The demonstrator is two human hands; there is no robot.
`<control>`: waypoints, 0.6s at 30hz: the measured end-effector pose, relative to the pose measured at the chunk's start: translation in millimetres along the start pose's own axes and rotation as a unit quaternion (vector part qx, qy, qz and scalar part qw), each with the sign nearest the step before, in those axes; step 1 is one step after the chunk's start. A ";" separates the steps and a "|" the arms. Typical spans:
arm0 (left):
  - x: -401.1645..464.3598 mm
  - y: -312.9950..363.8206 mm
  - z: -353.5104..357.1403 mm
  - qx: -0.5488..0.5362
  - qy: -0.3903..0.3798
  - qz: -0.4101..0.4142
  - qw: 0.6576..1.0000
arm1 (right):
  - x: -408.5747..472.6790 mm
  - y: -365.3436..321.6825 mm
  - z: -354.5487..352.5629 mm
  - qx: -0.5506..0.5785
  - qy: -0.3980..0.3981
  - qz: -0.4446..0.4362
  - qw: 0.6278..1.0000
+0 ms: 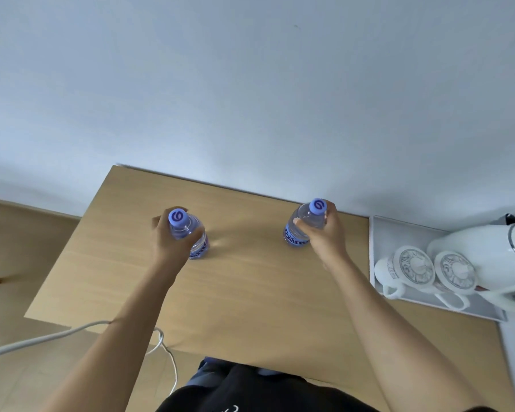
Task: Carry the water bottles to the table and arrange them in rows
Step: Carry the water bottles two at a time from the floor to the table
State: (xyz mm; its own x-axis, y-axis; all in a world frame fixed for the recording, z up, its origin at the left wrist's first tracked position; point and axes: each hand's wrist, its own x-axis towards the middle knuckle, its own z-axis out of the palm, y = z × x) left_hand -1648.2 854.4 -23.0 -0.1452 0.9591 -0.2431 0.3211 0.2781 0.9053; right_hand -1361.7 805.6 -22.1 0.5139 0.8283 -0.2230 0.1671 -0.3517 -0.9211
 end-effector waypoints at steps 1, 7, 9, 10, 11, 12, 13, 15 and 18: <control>0.4 0.5 -0.5 0.001 -0.004 0.000 1.000 | -1.1 0.1 0.3 -0.003 -0.003 0.001 1.000; 1.5 8.8 -12.6 -0.008 -0.044 -0.005 0.999 | -18.1 0.1 -1.5 -0.020 -0.010 0.018 1.000; -3.9 15.6 -15.8 -0.008 -0.047 0.013 0.999 | -27.6 3.5 -1.3 -0.034 0.007 0.021 0.999; -7.2 19.5 -16.8 0.004 -0.042 0.032 0.999 | -33.4 5.3 -1.3 -0.041 0.013 0.024 0.999; -10.8 24.1 -17.1 0.022 -0.037 0.058 0.997 | -39.8 6.9 -1.7 -0.048 0.018 0.035 0.998; -14.6 29.2 -16.6 0.043 -0.036 0.089 0.994 | -46.4 8.1 -2.8 -0.054 0.024 0.053 0.997; -18.4 34.1 -14.4 0.061 -0.042 0.121 0.990 | -53.4 9.7 -4.5 -0.054 0.032 0.072 0.995; -27.4 42.3 -5.8 0.104 -0.070 0.181 0.976 | -68.5 14.2 -8.7 -0.032 0.048 0.094 0.994; -46.7 49.0 16.0 0.193 -0.112 0.269 0.937 | -96.3 19.3 -19.6 -0.009 0.072 0.108 0.991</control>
State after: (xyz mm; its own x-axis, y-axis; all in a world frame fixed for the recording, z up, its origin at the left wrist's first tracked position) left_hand -1610.6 824.1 27.1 0.3217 0.9409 0.1060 0.6118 -0.2920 0.7351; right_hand -1391.5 710.4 -12.2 0.6536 0.6623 -0.3663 0.0543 -0.5237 -0.8502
